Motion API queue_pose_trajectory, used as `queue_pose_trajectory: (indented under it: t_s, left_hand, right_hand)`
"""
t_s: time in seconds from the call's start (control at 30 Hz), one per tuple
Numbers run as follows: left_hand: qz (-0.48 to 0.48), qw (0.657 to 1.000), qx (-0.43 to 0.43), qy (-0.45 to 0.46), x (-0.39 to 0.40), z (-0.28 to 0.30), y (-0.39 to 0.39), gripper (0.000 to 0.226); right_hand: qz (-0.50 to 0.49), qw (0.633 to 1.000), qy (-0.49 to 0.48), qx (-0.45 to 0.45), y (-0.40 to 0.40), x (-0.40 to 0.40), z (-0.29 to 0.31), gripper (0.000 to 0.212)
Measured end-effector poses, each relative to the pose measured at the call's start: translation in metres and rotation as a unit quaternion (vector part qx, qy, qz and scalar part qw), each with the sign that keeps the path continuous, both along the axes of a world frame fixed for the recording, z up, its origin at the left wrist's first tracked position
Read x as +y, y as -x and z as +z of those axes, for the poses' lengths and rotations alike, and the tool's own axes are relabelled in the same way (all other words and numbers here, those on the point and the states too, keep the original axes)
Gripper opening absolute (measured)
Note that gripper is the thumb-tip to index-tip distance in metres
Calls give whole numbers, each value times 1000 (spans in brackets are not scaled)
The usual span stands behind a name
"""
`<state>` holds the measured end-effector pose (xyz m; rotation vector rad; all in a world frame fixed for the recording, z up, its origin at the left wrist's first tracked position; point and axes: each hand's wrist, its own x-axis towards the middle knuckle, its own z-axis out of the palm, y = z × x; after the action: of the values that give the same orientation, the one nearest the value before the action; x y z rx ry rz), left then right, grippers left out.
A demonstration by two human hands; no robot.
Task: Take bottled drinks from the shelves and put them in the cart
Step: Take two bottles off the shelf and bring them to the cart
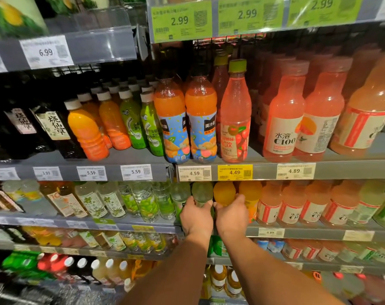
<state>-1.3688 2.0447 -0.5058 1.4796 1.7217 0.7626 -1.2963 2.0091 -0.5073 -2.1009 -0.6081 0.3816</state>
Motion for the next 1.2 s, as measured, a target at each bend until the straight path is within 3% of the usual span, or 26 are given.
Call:
queue_pose_trajectory:
  t_s: [0.13, 0.37, 0.53, 0.73, 0.87, 1.03, 1.2]
  left_hand:
    - [6, 1000, 12, 16, 2, 7, 2, 38]
    - [-5, 999, -7, 31, 6, 7, 9, 38]
    - [-27, 998, -41, 47, 1, 4, 13, 46]
    - [-34, 997, -25, 64, -12, 11, 32, 51]
    - [-37, 997, 21, 62, -20, 31, 66, 50]
    - [-24, 992, 116, 39, -24, 72, 135, 54]
    - [51, 992, 118, -12, -48, 117, 247, 47]
  right_hand:
    - [12, 1000, 9, 4, 1, 0, 10, 34]
    - [45, 998, 44, 30, 2, -7, 23, 36]
    - [49, 997, 58, 31, 3, -23, 24, 34]
    - [58, 994, 85, 33, 2, -43, 36, 33]
    - [102, 989, 109, 8, 14, -52, 52, 23]
    - [160, 978, 125, -56, 59, -47, 89, 38]
    - [239, 963, 101, -78, 150, -47, 120, 41]
